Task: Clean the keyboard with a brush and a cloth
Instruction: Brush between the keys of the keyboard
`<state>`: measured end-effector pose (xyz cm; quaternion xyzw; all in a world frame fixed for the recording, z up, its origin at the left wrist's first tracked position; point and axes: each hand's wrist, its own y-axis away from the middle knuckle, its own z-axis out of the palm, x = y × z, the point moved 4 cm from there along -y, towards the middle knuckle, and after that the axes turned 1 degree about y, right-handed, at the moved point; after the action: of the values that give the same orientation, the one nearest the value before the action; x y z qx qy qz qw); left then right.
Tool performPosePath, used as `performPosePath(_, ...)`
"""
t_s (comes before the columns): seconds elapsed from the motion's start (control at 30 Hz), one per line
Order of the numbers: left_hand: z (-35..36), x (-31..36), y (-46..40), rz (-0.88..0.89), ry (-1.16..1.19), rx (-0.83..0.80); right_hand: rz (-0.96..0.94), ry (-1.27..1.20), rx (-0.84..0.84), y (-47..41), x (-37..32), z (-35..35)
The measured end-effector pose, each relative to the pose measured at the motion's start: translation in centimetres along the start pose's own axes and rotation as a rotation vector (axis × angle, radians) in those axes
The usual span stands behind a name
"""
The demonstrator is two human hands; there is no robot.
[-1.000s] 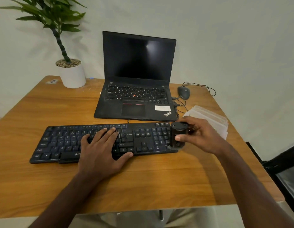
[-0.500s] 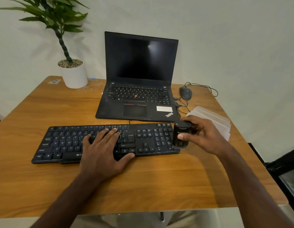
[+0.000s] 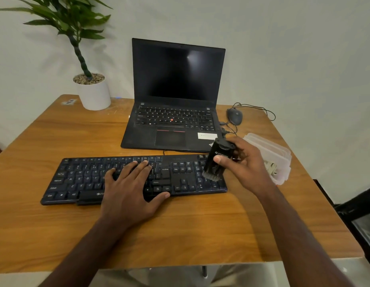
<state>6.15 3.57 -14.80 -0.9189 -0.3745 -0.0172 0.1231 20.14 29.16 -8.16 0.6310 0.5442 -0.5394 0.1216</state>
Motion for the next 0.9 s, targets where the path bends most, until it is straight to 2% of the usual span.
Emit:
performPosePath(0.2, 0.0, 0.0, 0.0, 0.005, 0.01, 0.0, 0.028, 0.061, -0.101, 1.6, 0.6, 2.0)
performPosePath(0.37, -0.1, 0.0, 0.1, -0.002, 0.007, 0.012, 0.019, 0.185, -0.007, 1.6, 0.5, -1.9)
performPosePath(0.43, -0.1, 0.0, 0.0, -0.001, 0.005, 0.008, 0.022, 0.157, 0.046, 1.7, 0.1, -2.0)
performPosePath(0.53, 0.0, 0.0, 0.0, -0.003, 0.005, 0.006, 0.031, 0.106, 0.019, 2.4, 0.4, -0.5)
performPosePath(0.73, 0.0, 0.0, 0.1, -0.003, 0.005, 0.006, 0.06, 0.178, 0.083, 1.5, 0.9, -0.7)
performPosePath(0.9, -0.1, 0.0, 0.0, 0.001, 0.006, 0.006, 0.084, 0.042, -0.003, 1.7, 0.6, 0.9)
